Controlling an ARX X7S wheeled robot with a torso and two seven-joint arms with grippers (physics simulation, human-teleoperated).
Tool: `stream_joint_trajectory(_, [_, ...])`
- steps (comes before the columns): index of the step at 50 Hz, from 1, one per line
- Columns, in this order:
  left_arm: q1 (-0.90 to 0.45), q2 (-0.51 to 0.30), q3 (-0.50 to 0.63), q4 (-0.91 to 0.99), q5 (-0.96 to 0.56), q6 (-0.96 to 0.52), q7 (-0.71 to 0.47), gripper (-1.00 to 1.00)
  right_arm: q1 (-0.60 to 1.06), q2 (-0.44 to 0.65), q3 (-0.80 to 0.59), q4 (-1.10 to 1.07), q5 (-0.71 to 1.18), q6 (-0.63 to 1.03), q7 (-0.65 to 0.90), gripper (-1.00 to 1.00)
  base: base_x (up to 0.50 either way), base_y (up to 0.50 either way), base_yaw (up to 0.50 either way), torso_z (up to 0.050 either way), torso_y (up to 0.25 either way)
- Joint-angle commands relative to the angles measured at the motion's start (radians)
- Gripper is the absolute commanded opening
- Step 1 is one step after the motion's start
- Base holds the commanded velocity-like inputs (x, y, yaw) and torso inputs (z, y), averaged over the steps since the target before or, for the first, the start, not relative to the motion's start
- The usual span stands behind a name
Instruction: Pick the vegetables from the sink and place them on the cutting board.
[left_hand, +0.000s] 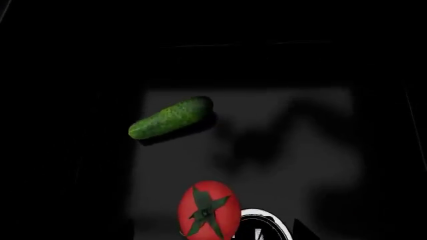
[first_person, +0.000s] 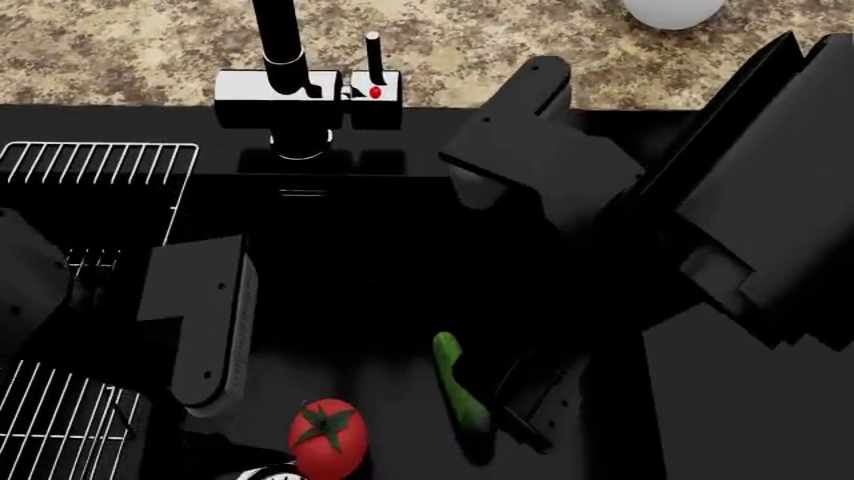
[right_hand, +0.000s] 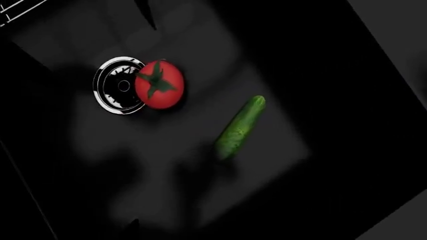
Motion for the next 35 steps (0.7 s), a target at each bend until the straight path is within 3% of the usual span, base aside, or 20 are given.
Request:
stream_joint_trajectory(1, [-0.032, 0.083, 0.060, -0.100, 0.034, 0.053, 0.017, 1.00, 0.050, -0.005, -0.027, 0.022, 0.031, -0.009, 0.017, 1.00, 0.03, 0.00, 0.00, 0.000, 0.000])
stream_joint_trajectory(11, [-0.050, 0.123, 0.224, -0.181, 0.123, 0.103, 0.080, 1.00, 0.084, -0.006, -0.064, 0.011, 0.040, 0.004, 0.009, 1.00, 0.03, 0.00, 0.00, 0.000, 0.000])
stream_joint_trajectory(26, [-0.036, 0.287, 0.267, -0.532, 0.166, 0.277, 0.017, 1.00, 0.050, 0.023, -0.030, -0.023, 0.100, 0.015, 0.072, 1.00, 0.03, 0.00, 0.00, 0.000, 0.000])
stream_joint_trajectory(35, [-0.033, 0.406, 0.291, -0.861, 0.183, 0.455, -0.012, 1.00, 0.017, 0.029, -0.033, -0.022, 0.118, -0.006, 0.094, 1.00, 0.03, 0.00, 0.00, 0.000, 0.000])
